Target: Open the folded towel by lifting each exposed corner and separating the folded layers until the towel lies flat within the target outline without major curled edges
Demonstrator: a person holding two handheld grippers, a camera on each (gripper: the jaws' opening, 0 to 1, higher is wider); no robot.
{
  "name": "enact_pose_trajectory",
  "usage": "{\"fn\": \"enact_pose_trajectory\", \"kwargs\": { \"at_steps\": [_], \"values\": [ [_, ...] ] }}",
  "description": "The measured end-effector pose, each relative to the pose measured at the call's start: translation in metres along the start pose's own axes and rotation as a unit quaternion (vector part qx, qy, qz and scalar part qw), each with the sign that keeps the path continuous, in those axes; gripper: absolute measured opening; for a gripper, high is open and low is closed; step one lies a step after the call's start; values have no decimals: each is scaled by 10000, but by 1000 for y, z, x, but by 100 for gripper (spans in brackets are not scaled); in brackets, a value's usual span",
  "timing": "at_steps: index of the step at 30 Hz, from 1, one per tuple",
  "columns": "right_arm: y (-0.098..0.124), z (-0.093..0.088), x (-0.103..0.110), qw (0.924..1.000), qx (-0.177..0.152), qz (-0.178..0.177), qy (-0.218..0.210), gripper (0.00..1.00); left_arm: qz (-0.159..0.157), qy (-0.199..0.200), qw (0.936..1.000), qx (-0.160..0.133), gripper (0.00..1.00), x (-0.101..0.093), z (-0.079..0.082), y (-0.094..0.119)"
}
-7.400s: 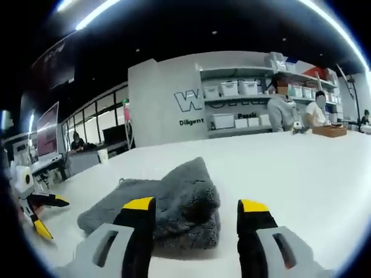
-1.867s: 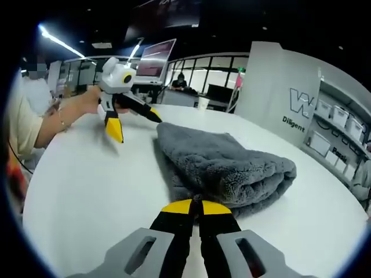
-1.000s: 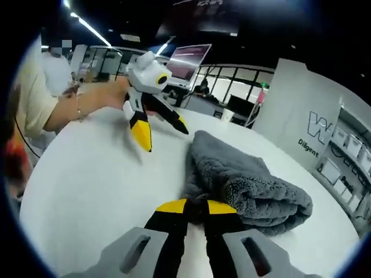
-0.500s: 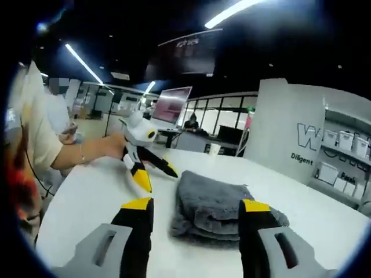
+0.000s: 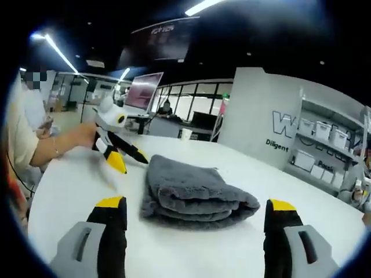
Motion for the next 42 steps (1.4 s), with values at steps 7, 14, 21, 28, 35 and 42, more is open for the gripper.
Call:
{"fn": "enact_pose_trajectory", "kwargs": {
  "at_steps": [7, 14, 21, 28, 35, 42],
  "values": [
    [1, 0, 0, 10000, -7, -21, -69, 99, 74, -19, 10000, -36, 68, -20, 1, -1],
    [0, 0, 1, 10000, -14, -4, -85, 99, 284, -470, 9985, 15, 46, -32, -3, -12],
    [-1, 1, 2, 9999, -7, 51, -95, 97, 98, -563, 9984, 21, 28, -49, 0, -23],
    [1, 2, 2, 9999, -64, 53, -104, 99, 223, -933, 9952, 199, 16, -52, -2, -31],
    [-1, 3, 3, 9999, -27, 64, -80, 99, 238, -1268, 9913, 256, 9, -52, -2, -35],
    [0, 2, 1, 9999, -20, 30, -111, 98, 157, -1219, 9921, 234, 5, -49, -2, -35]
  ]
}}
Point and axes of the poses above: the point that each gripper's makers call its tool centre point, and the gripper's own axes: y roughly backward along the fingers, x roughly to its left, z roughly out of its top, the point moved 7 cm from there along y, roughly backward along the fingers, and after that the axes turned 12 degrees about z, right-handed, at the moved point
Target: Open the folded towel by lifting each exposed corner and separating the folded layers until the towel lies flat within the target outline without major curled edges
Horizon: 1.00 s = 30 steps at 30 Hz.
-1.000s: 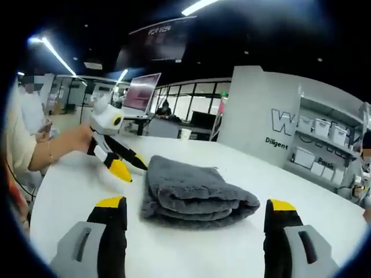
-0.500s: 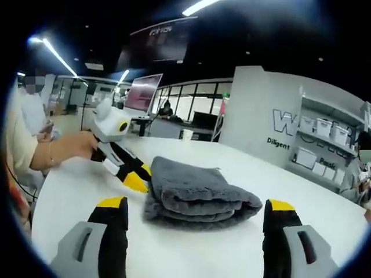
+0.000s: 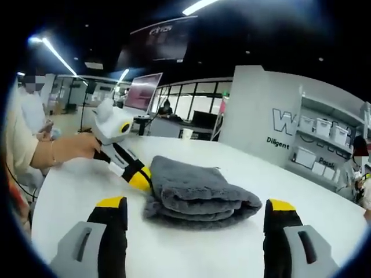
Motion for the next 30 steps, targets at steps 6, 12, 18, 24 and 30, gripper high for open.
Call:
{"fn": "enact_pose_trajectory", "kwargs": {
  "at_steps": [6, 12, 18, 24, 30],
  "values": [
    [-1, -1, 0, 10000, 45, 9, 2, 98, -57, 62, 10000, -1, 4, 3, -1, 1],
    [-2, -2, 2, 9999, 88, 50, 33, 99, -80, 22, 9999, 68, 3, 8, -3, 6],
    [-4, -3, 4, 9998, 149, 104, 56, 99, -46, 16, 9999, 134, 3, 20, -5, 12],
    [-5, -4, 3, 9998, 182, 103, 44, 99, -36, 14, 9997, 239, 3, 34, -7, 16],
    [-6, -5, 4, 9996, 235, 123, 59, 99, -42, -20, 9994, 335, 3, 46, -7, 16]
  ]
}}
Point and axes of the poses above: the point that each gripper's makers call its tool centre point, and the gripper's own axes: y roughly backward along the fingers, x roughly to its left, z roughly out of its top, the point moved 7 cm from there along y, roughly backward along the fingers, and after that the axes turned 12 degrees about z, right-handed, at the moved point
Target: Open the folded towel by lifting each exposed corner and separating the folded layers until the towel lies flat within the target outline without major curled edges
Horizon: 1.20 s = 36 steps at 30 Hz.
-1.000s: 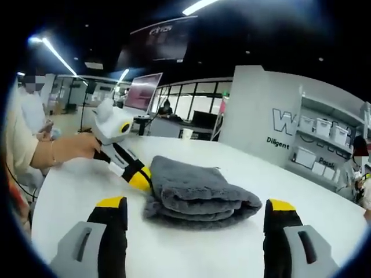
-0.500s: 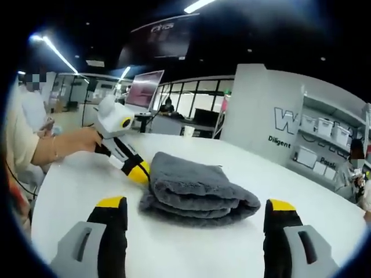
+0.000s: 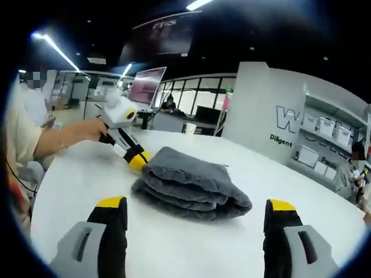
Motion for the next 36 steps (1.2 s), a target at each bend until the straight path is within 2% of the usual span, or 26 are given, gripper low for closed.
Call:
{"fn": "enact_pose_trajectory", "kwargs": {
  "at_steps": [6, 20, 36],
  "values": [
    [0, -1, -1, 10000, 1, -4, -14, 99, 133, -202, 9997, 61, 3, 12, 0, 2],
    [-1, -3, -2, 10000, 71, -1, -32, 99, 249, -180, 9992, 238, 3, 40, -6, 11],
    [0, -6, 0, 9999, 136, 2, -44, 98, 631, -253, 9966, 459, 2, 70, -8, 13]
  ]
}}
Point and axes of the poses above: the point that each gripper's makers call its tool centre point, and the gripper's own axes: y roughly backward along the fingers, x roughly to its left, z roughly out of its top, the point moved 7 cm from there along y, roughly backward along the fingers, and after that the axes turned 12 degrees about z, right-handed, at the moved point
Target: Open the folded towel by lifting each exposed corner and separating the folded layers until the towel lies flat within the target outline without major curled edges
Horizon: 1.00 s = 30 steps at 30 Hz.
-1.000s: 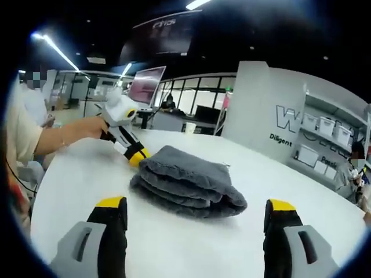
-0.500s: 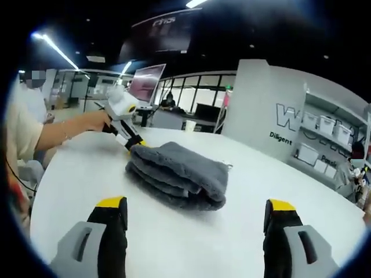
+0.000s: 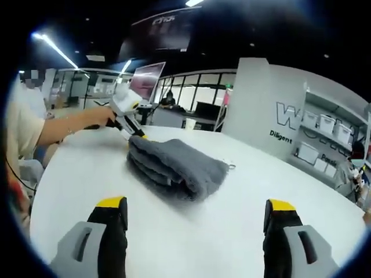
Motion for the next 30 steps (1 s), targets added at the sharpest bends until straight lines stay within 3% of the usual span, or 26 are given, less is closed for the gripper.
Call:
{"fn": "enact_pose_trajectory", "kwargs": {
  "at_steps": [18, 30],
  "values": [
    [-2, -2, 1, 10000, 74, 16, -11, 99, 712, 136, 9973, -77, 2, 33, -1, -15],
    [-1, -3, 1, 10000, 79, -19, -38, 98, 899, 295, 9954, -153, 1, 50, 3, -28]
  ]
}}
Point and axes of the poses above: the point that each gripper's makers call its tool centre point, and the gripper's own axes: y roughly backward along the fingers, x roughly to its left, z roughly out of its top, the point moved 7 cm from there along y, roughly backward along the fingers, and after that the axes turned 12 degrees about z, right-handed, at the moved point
